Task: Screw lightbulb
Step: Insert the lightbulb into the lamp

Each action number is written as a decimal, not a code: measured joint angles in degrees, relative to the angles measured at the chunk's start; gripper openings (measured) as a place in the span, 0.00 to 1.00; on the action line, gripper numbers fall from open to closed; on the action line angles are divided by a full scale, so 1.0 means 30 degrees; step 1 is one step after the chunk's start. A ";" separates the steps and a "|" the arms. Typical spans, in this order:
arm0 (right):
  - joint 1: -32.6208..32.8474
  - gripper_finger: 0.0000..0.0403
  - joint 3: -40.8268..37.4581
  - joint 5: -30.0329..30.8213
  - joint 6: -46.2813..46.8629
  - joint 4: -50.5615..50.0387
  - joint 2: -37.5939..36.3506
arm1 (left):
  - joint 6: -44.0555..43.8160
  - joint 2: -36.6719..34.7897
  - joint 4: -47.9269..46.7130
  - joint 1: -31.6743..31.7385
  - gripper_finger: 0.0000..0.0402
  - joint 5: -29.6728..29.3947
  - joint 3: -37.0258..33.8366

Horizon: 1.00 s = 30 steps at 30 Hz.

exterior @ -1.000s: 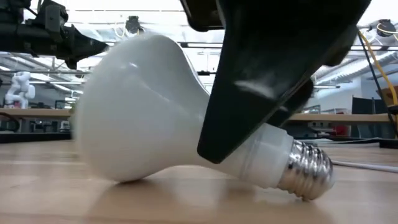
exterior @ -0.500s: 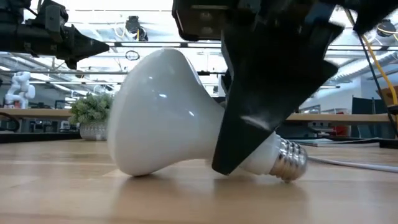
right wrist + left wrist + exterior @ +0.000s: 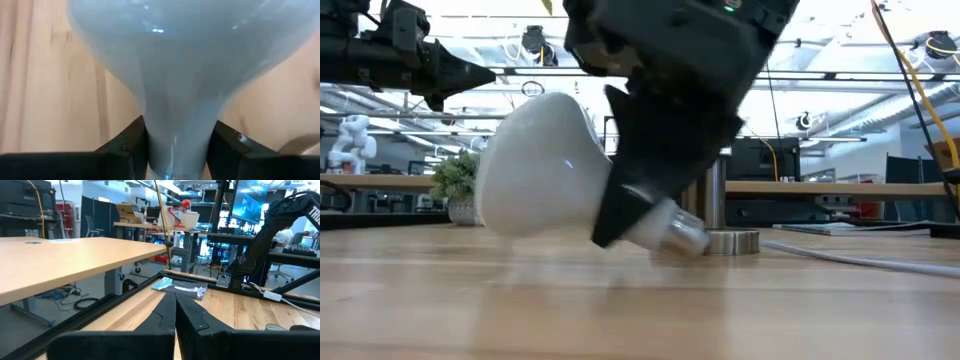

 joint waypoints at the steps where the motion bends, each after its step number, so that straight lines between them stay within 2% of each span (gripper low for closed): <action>1: -0.0004 0.34 -0.0002 0.0370 -0.0005 0.0478 -0.0021 | 0.0000 0.0000 0.0000 -0.0003 0.00 0.0000 0.0000; 11: 0.0359 0.34 -0.0009 0.3917 -0.2487 0.3901 -0.2335 | 0.0000 0.0000 0.0000 0.0001 0.00 0.0000 0.0004; 14: 0.0789 0.34 0.0006 0.5669 -0.3294 0.3167 -0.3784 | 0.0000 0.0000 0.0005 -0.0003 0.00 0.0000 0.0000; 17: 0.1478 0.34 0.0013 0.8251 -0.3134 0.0751 -0.5153 | 0.0000 -0.0006 -0.0010 -0.0003 0.00 0.0000 0.0006; 21: 0.2751 0.34 -0.0452 1.2625 0.0220 -0.4105 -0.6668 | 0.0000 -0.0007 -0.0058 -0.0002 0.00 0.0000 0.0000; 25: 0.4027 0.34 -0.2289 1.4600 0.6163 -0.8218 -0.7824 | 0.0000 -0.0005 -0.0063 0.0002 0.00 0.0000 0.0000; 27: 0.4471 0.34 -0.3940 1.5360 0.8764 -0.8305 -0.8372 | 0.0000 0.0000 -0.0117 -0.0003 0.00 0.0000 0.0000; 30: 0.4717 0.34 -0.6816 1.5741 1.1141 -0.6027 -0.9070 | 0.0000 -0.0001 -0.0117 0.0004 0.00 0.0000 0.0000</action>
